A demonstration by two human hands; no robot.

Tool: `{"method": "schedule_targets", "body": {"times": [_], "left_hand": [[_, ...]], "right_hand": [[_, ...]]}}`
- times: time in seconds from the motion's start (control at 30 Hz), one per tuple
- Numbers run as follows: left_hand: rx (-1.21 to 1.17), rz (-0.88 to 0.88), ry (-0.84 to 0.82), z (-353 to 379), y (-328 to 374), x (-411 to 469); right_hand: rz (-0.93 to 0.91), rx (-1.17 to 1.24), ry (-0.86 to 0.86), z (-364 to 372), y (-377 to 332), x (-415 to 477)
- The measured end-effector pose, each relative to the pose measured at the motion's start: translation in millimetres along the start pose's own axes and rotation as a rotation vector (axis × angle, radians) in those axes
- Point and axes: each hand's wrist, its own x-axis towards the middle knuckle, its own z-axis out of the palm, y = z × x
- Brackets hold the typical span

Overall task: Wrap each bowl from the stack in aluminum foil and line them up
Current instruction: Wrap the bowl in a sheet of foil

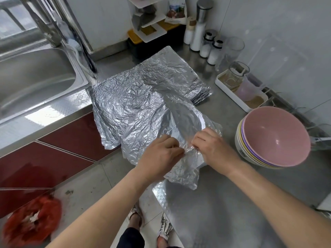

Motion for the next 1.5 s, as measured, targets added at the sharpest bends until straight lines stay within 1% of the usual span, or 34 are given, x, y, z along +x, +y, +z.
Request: {"method": "schedule_targets", "body": {"times": [0.13,0.2,0.37,0.47,0.57,0.8,0.93,1.1,1.23,1.37,1.5], "left_hand": [[0.008,-0.008,-0.024,2.9,-0.3,-1.7],[0.022,-0.008,-0.017,3.7,2.6,0.8],[0.007,-0.017,-0.026,4.7,1.5,4.6],[0.014,0.002,-0.048,5.5,-1.6,4.2],[0.026,0.008,-0.034,6.0,-4.8,2.5],[0.04,0.003,-0.023,6.5,-4.0,0.0],[0.061,-0.02,0.02,4.8,1.6,1.9],[0.063,-0.067,-0.012,9.9,5.8,6.1],[0.095,-0.027,-0.026,10.5,2.0,7.7],[0.162,0.049,-0.055,14.9,-1.1,8.1],[0.133,0.008,-0.086,11.1,6.4,13.7]], "right_hand": [[0.133,-0.006,-0.066,-9.4,-0.3,4.9],[0.167,-0.008,-0.102,-13.0,-9.8,6.7],[0.081,0.014,-0.131,-14.4,-24.2,5.9],[0.043,0.025,-0.107,-8.2,-20.2,3.1],[0.014,0.046,-0.083,-2.0,-16.3,1.8],[-0.054,-0.08,-0.034,6.2,-7.5,-3.4],[-0.058,-0.108,0.002,0.0,0.4,-7.9],[-0.044,-0.106,0.0,-2.3,8.6,-11.5],[-0.084,-0.047,-0.003,1.1,5.0,-11.9],[-0.105,-0.043,0.003,5.1,5.9,-8.7],[-0.075,-0.011,0.025,5.1,11.0,-4.3]]}}
